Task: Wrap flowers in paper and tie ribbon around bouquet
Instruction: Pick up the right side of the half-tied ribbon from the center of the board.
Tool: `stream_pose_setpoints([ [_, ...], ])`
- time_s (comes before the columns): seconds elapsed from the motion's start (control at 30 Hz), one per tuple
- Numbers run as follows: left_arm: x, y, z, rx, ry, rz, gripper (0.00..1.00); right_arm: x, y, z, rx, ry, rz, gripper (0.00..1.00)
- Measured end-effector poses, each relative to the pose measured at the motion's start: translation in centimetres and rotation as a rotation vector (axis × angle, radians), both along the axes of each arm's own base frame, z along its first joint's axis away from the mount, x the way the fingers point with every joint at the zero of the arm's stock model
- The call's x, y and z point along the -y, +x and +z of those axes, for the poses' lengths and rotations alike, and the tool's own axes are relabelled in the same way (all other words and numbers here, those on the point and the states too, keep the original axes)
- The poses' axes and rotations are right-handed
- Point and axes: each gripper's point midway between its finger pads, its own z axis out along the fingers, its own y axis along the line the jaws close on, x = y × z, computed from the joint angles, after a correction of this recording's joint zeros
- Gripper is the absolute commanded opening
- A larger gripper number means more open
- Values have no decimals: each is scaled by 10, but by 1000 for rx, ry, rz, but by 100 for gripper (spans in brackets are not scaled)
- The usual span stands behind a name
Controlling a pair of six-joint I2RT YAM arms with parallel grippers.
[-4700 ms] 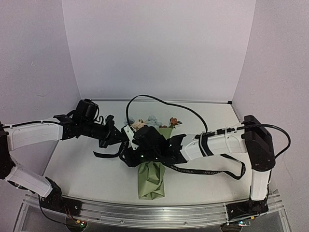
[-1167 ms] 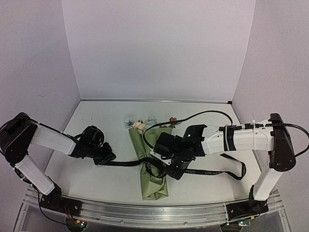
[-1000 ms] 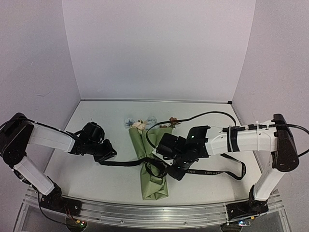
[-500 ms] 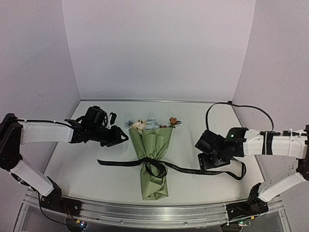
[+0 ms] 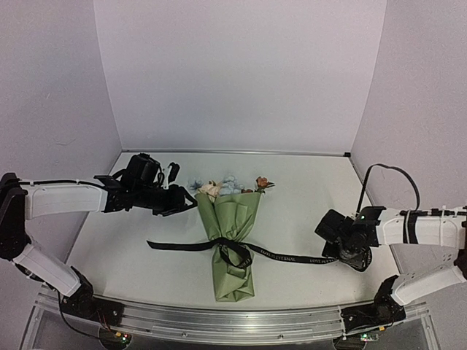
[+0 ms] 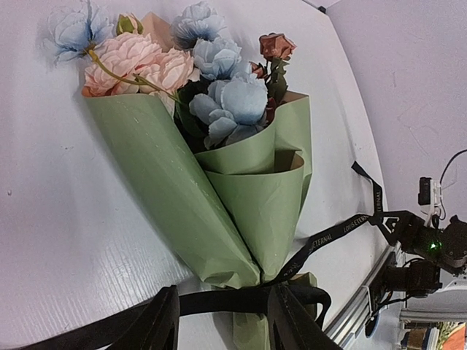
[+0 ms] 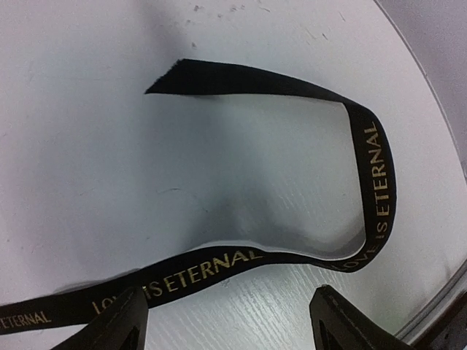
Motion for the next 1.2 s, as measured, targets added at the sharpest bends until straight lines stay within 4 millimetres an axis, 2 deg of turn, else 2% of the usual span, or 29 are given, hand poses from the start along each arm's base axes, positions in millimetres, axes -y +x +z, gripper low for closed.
stream_pose_setpoints([
  [0.13,0,-2,-1,-10,4,-9,44,11,-3,-11,25,41,-118,74],
  [0.33,1,-2,1,-9,0,-12,43,14,1,-23,63,111,-245,63],
  [0.5,2,-3,1,-11,-3,-18,44,16,3,-38,66,135,-310,36],
  [0.6,3,-3,4,-11,-6,-23,45,17,5,-43,61,133,-321,8],
  [0.63,4,-3,6,-8,-9,-25,45,17,6,-44,57,131,-315,2],
  [0.73,6,-1,14,1,-17,-35,46,15,9,-44,42,115,-273,0],
  [0.8,8,0,20,9,-23,-45,46,6,20,-34,35,112,-200,0],
  [0.87,11,-1,25,12,-29,-62,47,-11,36,-20,33,125,-98,0],
  [0.93,13,-3,30,11,-39,-77,48,-39,59,3,39,159,30,0],
  [1.07,20,-4,43,21,-66,-115,48,-117,106,56,67,300,334,0],
  [1.13,23,-5,51,37,-76,-140,49,-162,120,81,76,384,504,0],
  [1.2,25,-6,54,51,-78,-163,51,-203,120,100,77,434,674,0],
])
